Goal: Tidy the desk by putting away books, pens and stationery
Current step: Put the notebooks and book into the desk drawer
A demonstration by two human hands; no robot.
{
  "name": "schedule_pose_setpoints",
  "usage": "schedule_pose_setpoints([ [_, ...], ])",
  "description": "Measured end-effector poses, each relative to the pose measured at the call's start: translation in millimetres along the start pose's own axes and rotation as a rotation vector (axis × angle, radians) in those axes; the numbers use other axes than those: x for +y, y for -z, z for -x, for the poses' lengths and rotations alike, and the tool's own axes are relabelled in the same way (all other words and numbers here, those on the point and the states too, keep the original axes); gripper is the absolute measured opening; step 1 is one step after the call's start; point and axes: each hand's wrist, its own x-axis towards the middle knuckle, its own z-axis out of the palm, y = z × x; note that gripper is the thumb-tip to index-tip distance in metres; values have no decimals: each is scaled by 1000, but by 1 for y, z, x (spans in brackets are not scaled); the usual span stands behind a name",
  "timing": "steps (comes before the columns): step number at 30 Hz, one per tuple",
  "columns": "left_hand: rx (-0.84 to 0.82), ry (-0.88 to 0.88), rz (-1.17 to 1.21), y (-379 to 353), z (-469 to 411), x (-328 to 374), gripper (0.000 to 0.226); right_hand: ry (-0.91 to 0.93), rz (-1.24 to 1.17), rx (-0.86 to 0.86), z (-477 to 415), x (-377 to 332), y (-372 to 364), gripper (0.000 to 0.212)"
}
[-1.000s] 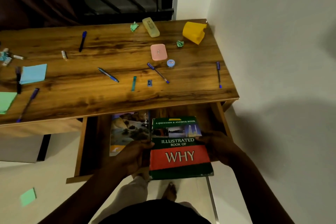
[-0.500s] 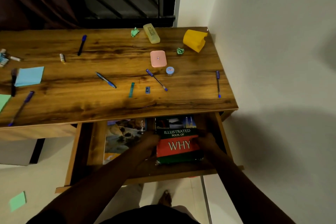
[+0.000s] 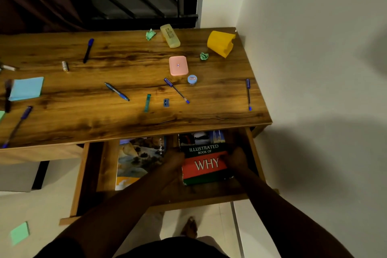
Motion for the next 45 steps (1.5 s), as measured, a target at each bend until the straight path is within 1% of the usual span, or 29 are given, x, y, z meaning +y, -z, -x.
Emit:
schedule_pose_setpoints([
  [3,0,16,34,1,-19,-13,26,-11,18,-5,0,8,0,33],
  [5,-31,16,74,1,-21,-13,27,5,27,4,-1,12,0,37],
  [8,-66,-2,83,3,-5,-3,26,28,41,21,-2,13,-3,37],
  [11,-94,-28,75,5,9,3,24,-1,54,21,-5,24,-8,35],
  [13,-98,-61,64,5,20,6,18,-10,102,61,-17,47,-13,37],
  [15,-101,-84,44,7,24,5,14,-16,119,82,-44,89,-21,41],
  [17,-105,-87,20,8,23,3,16,1,147,100,-49,98,-24,42],
  [18,-102,-83,13,9,18,-2,20,6,137,111,-40,86,-24,41],
  [20,-90,-71,-6,12,-1,-18,28,10,140,115,-40,87,-24,38],
  [22,-93,-59,-34,15,-18,-33,41,12,159,84,-40,88,-25,38],
  [24,-98,-57,-49,20,-20,-38,50,-11,186,49,-40,83,-26,39],
  [26,-102,-51,-79,22,-17,-34,47,-3,218,34,-26,61,-20,39],
  [28,-103,-62,-113,23,-37,-42,39,56,189,11,-9,39,-10,42],
  [30,-108,-90,-149,25,-56,-48,39,128,150,-60,1,29,-1,45],
  [32,-94,-112,-170,23,-28,-29,38,182,185,-104,2,26,4,52],
  [33,-100,-145,-186,22,0,-13,32,190,209,-128,6,25,4,53],
  [35,-100,-230,-296,18,56,17,20,212,225,-132,15,23,2,51],
  [36,-97,-276,-353,19,67,21,19,219,225,-127,26,16,1,49],
  [38,-121,-358,-473,28,84,26,29,260,290,-131,46,-1,-6,49],
  [40,-151,-462,-616,46,99,22,35,321,432,-172,68,-17,-13,47],
  [42,-230,-551,-776,66,112,13,38,412,461,-283,88,-27,-19,40],
  [44,-294,-582,-920,85,130,5,46,511,471,-426,106,-31,-23,27],
  [45,-303,-586,-998,95,136,-1,46,555,493,-485,114,-31,-25,22],
])
